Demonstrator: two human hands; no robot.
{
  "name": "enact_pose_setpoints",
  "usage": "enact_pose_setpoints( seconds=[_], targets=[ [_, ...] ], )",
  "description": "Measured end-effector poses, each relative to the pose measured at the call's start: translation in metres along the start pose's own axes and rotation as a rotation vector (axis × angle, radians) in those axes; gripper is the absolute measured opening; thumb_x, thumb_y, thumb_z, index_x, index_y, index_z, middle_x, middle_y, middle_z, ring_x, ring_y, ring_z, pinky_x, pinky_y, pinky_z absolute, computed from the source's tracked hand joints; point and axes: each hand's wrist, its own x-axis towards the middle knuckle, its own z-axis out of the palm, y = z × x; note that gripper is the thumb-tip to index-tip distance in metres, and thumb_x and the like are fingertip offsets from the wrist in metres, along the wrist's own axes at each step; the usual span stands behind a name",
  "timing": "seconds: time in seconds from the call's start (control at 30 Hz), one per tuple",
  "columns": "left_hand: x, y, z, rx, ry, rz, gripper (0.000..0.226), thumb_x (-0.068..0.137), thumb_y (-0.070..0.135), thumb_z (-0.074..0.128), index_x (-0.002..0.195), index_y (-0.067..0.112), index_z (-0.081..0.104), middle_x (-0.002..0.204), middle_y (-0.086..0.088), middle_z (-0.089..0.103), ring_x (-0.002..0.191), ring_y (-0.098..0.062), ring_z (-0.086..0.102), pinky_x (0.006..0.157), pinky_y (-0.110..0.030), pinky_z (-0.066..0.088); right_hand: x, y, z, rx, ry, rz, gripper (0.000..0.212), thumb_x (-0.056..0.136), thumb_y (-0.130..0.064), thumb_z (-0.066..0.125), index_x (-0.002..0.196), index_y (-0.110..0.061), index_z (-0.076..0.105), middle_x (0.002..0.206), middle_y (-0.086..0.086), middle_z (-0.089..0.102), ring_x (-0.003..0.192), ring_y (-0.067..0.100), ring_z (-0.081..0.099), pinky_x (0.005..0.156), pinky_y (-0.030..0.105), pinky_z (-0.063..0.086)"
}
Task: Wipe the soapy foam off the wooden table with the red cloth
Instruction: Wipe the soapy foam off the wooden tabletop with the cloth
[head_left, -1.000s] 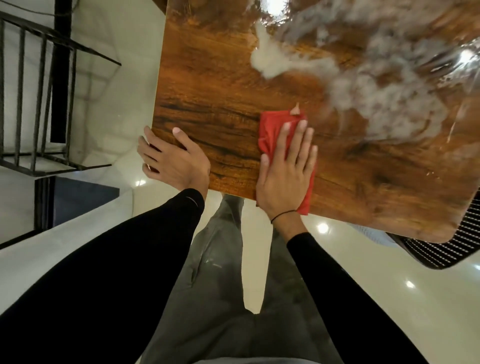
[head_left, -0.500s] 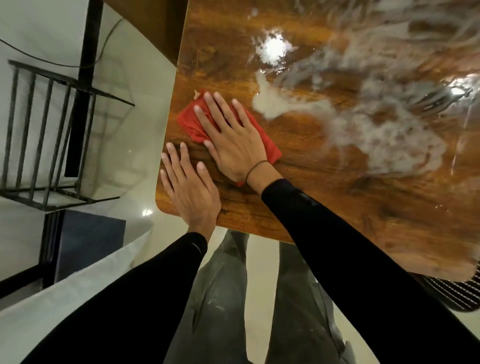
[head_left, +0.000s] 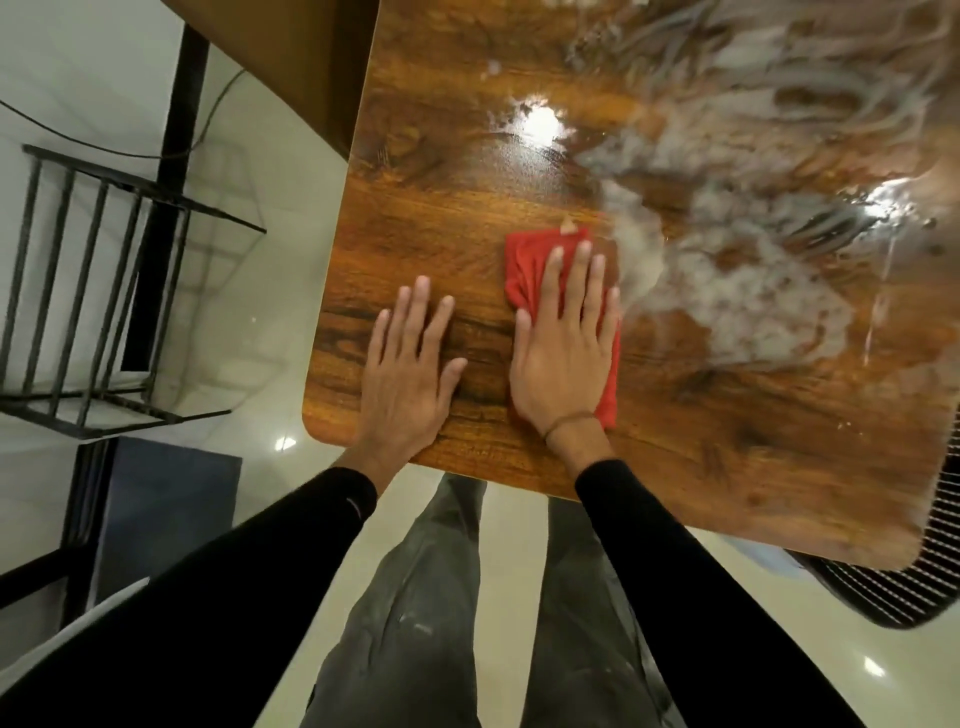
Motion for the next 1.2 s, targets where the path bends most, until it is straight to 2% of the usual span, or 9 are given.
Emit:
enact_pose_setpoints(
  seconds=[0.07, 0.13, 0.23, 0.5, 0.7, 0.9, 0.97, 1.1, 1.2],
  targets=[
    [0.021, -0.002, -0.004, -0.011, -0.058, 0.143, 0.069, 0.118, 0.054, 0.028, 0.175, 0.015, 0.026, 0.185, -0.012, 0.013, 0.172, -0.027, 0.011, 0.14, -0.043, 0.002, -0.025, 0.021, 0.004, -0.024, -0.052, -0.169, 0.072, 0.121, -0.045, 0.028, 0.18, -0.012, 0.005, 0.188, 0.016, -0.003, 0.175, 0.033, -0.001, 0.14, 0.058, 0.011],
    [0.042, 0.002, -0.007, -0.028, -0.082, 0.134, 0.071, 0.116, 0.054, 0.034, 0.175, 0.016, 0.025, 0.185, -0.012, 0.013, 0.173, -0.027, 0.01, 0.14, -0.046, 0.005, -0.039, 0.047, 0.005, -0.051, -0.061, -0.217, 0.072, 0.12, -0.048, 0.025, 0.181, -0.015, 0.004, 0.188, 0.014, -0.003, 0.175, 0.031, -0.002, 0.141, 0.057, 0.01],
    [0.057, 0.009, -0.007, -0.039, -0.1, 0.016, 0.075, 0.113, 0.057, 0.039, 0.176, 0.018, 0.023, 0.186, -0.011, 0.01, 0.173, -0.027, 0.008, 0.14, -0.046, 0.004, -0.038, 0.073, -0.003, -0.066, 0.006, -0.04, 0.072, 0.12, -0.049, 0.025, 0.181, -0.015, 0.006, 0.189, 0.013, -0.001, 0.175, 0.032, 0.0, 0.141, 0.056, 0.008],
    [0.055, 0.005, -0.003, -0.015, -0.082, 0.04, 0.083, 0.108, 0.066, 0.045, 0.176, 0.023, 0.023, 0.186, -0.01, 0.008, 0.173, -0.027, 0.007, 0.139, -0.048, 0.005, 0.055, 0.069, -0.016, -0.044, 0.133, 0.214, 0.071, 0.118, -0.044, 0.026, 0.18, -0.011, 0.013, 0.187, 0.021, 0.008, 0.174, 0.039, 0.009, 0.14, 0.057, 0.01],
    [0.055, 0.004, 0.0, -0.022, -0.068, 0.025, 0.083, 0.108, 0.067, 0.045, 0.176, 0.025, 0.022, 0.186, -0.007, 0.009, 0.173, -0.026, 0.009, 0.139, -0.049, 0.008, 0.094, 0.048, -0.019, -0.062, 0.042, -0.157, 0.066, 0.12, -0.044, 0.024, 0.181, -0.023, 0.011, 0.188, 0.018, 0.003, 0.174, 0.037, 0.005, 0.141, 0.056, 0.009],
    [0.055, 0.005, 0.0, 0.009, -0.094, 0.011, 0.09, 0.104, 0.069, 0.05, 0.177, 0.025, 0.02, 0.186, -0.007, 0.006, 0.173, -0.027, 0.006, 0.139, -0.049, 0.007, 0.041, 0.086, -0.023, -0.116, -0.11, -0.546, 0.065, 0.121, -0.047, 0.026, 0.181, -0.027, 0.009, 0.189, 0.011, 0.0, 0.175, 0.032, 0.0, 0.14, 0.057, 0.013],
    [0.054, 0.005, 0.0, 0.012, -0.097, 0.013, 0.09, 0.104, 0.068, 0.051, 0.177, 0.025, 0.02, 0.186, -0.007, 0.006, 0.173, -0.027, 0.006, 0.139, -0.049, 0.006, 0.033, 0.107, -0.028, -0.116, -0.098, -0.483, 0.065, 0.121, -0.047, 0.025, 0.181, -0.028, 0.011, 0.189, 0.01, 0.001, 0.175, 0.031, 0.001, 0.14, 0.057, 0.014],
    [0.055, 0.003, 0.0, 0.003, -0.09, 0.018, 0.09, 0.104, 0.067, 0.052, 0.176, 0.023, 0.022, 0.186, -0.008, 0.008, 0.173, -0.027, 0.008, 0.139, -0.051, 0.008, 0.063, 0.117, -0.04, -0.072, 0.004, -0.164, 0.064, 0.119, -0.044, 0.029, 0.18, -0.025, 0.02, 0.188, 0.013, 0.009, 0.174, 0.033, 0.009, 0.141, 0.054, 0.01],
    [0.054, 0.002, 0.0, -0.002, -0.094, 0.015, 0.09, 0.104, 0.068, 0.051, 0.176, 0.023, 0.022, 0.186, -0.008, 0.008, 0.173, -0.027, 0.008, 0.139, -0.05, 0.008, 0.103, 0.098, -0.043, -0.065, 0.015, -0.105, 0.064, 0.12, -0.043, 0.028, 0.18, -0.024, 0.019, 0.188, 0.015, 0.008, 0.174, 0.033, 0.008, 0.141, 0.054, 0.008]
  ],
)
